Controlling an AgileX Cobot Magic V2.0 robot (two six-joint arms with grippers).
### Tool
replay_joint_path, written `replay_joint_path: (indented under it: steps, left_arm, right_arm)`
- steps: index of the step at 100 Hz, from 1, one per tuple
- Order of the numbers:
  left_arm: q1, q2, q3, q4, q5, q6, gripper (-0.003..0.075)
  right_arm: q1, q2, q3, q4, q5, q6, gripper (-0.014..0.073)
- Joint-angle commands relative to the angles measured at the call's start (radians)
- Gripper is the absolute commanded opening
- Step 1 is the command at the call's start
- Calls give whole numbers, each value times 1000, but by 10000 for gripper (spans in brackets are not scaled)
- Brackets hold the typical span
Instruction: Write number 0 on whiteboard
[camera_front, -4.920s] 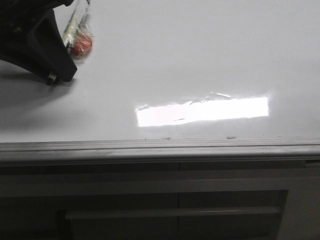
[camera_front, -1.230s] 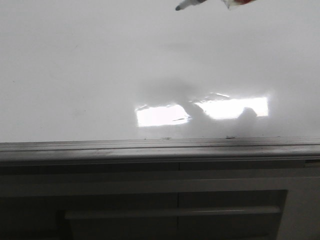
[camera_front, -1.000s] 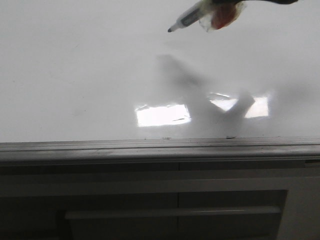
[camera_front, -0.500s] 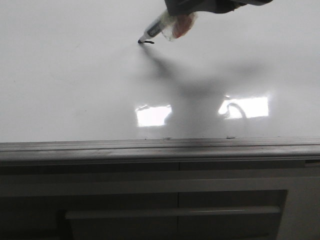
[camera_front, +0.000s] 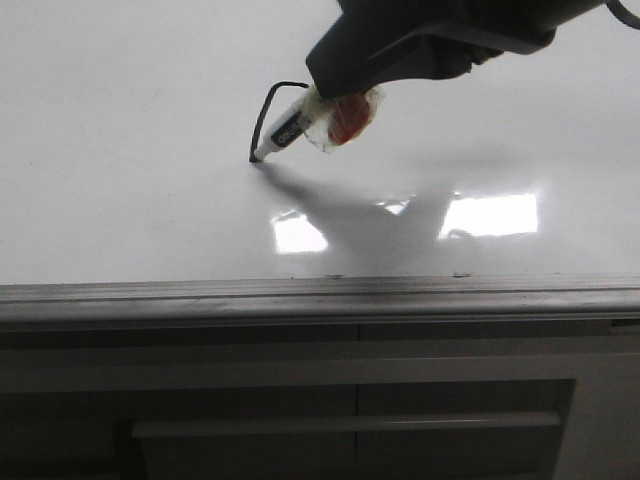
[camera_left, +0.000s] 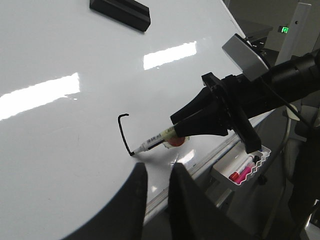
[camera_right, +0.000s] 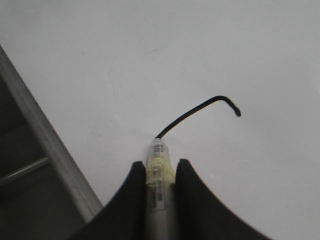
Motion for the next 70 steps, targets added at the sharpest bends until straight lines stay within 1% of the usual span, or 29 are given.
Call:
replay_joint_path:
  steps: [1, 18, 31, 40, 52, 70]
  left_arm:
    - [-5, 15, -23, 18, -77, -8, 81]
    - [-5, 15, -23, 16, -77, -8, 81]
    - [-5, 15, -23, 16, -77, -8, 81]
    - [-5, 15, -23, 16, -77, -8, 81]
    - [-5, 15, -23, 16, -92, -8, 81]
    - [-5, 15, -23, 18, -99, -8, 81]
  right_arm:
    - [-33, -21, -14, -5, 42, 12, -46]
    - [-129, -55, -14, -5, 124, 27, -46]
    - [-204, -92, -14, -5, 127, 27, -46]
    - [-238, -113, -14, -5, 99, 27, -46]
    - [-249, -123, -20, -5, 42, 27, -46]
    - [-249, -92, -70, -5, 52, 27, -47]
